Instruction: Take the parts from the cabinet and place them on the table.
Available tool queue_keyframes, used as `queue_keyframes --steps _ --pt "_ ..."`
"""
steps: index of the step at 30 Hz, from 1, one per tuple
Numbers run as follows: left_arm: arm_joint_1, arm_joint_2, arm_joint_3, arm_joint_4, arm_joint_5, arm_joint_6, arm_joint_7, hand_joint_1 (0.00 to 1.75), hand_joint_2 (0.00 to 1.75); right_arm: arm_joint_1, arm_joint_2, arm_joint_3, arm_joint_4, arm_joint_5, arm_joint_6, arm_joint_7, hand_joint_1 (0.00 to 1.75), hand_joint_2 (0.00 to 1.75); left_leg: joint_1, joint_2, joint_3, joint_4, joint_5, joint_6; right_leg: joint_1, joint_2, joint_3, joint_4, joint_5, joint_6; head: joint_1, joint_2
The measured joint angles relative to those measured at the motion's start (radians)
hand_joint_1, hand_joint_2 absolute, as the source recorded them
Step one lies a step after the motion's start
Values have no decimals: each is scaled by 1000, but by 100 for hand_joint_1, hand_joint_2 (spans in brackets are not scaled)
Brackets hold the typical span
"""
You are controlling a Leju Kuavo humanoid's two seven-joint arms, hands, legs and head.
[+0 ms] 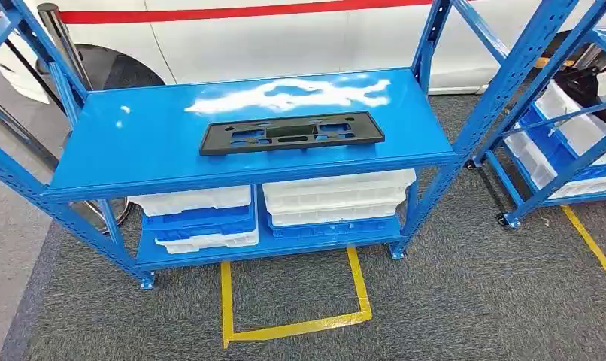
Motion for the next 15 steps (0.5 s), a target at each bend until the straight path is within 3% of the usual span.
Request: queue_keyframes --steps 9,15 --pt "-2 -3 19 5 -22 -25 -25 0 0 68 38 165 -285 -13 -32 -107 0 0 0 0 0 0 0 0 0 0 0 0 0 0 0 0" --pt "-5 -3 31 8 -31 -39 -32 0 0 99 41 307 -409 -5 -46 -138 0 0 0 0 1 0 0 0 0 0 0 0 0 0 0 0"
